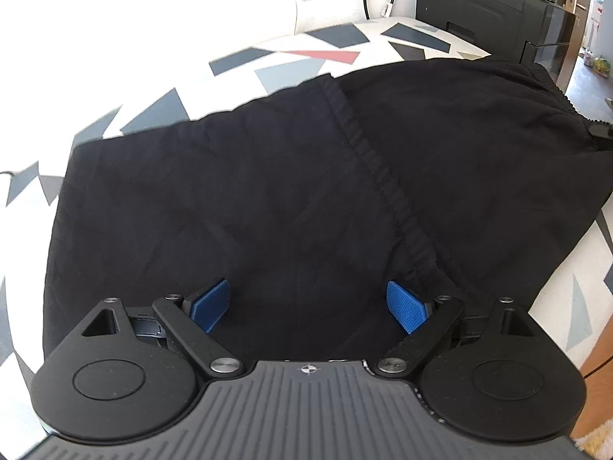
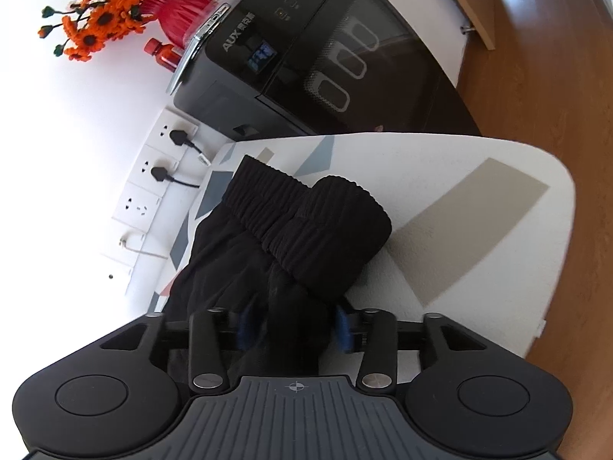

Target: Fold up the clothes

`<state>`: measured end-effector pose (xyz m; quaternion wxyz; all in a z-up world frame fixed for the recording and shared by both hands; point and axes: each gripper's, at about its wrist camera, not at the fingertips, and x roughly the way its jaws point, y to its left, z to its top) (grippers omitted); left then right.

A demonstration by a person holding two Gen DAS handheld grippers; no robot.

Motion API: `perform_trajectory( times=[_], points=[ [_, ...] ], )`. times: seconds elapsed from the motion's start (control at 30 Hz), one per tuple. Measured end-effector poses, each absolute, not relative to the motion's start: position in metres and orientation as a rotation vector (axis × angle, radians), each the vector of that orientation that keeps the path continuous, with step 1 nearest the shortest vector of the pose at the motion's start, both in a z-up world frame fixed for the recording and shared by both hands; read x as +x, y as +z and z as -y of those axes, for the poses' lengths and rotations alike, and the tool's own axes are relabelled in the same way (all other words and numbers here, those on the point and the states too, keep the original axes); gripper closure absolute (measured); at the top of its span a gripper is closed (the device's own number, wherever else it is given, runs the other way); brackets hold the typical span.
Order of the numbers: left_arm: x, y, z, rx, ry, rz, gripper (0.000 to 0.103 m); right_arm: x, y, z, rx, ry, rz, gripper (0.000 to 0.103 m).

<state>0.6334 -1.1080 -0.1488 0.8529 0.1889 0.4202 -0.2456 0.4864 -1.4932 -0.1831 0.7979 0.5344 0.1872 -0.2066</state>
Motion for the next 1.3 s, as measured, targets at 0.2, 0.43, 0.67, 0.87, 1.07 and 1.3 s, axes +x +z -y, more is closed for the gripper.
perform_trajectory(
  times=[0.2,0.43,0.67,0.87,1.07,1.3],
  points=[
    [0.632,-0.152,1.116,0.395,-0.51,-0.867,0.012,0.498,-0.194,1.494,1.193,-0.491,-0.335,0.079],
    [0.636,-0.149,1.123,0.375,-0.499,-0.857,0.012,0.502,-0.186,1.5,1.187,-0.453,-0.306,0.081],
    [0.636,-0.153,1.133,0.376,-0.515,-0.85,0.012,0.51,-0.193,1.501,1.22,-0.489,-0.324,0.08],
    [0.648,-0.157,1.128,0.274,-0.528,-0.887,0.008,0.519,-0.157,1.483,1.138,-0.407,-0.272,0.086],
    [0.657,-0.143,1.103,0.162,-0.602,-0.867,0.012,0.543,-0.113,1.448,1.025,-0.331,-0.253,0.086],
    [0.687,-0.089,0.958,-0.393,-0.64,-0.818,0.012,0.605,-0.054,1.361,0.792,-0.139,-0.271,0.086]
  ],
)
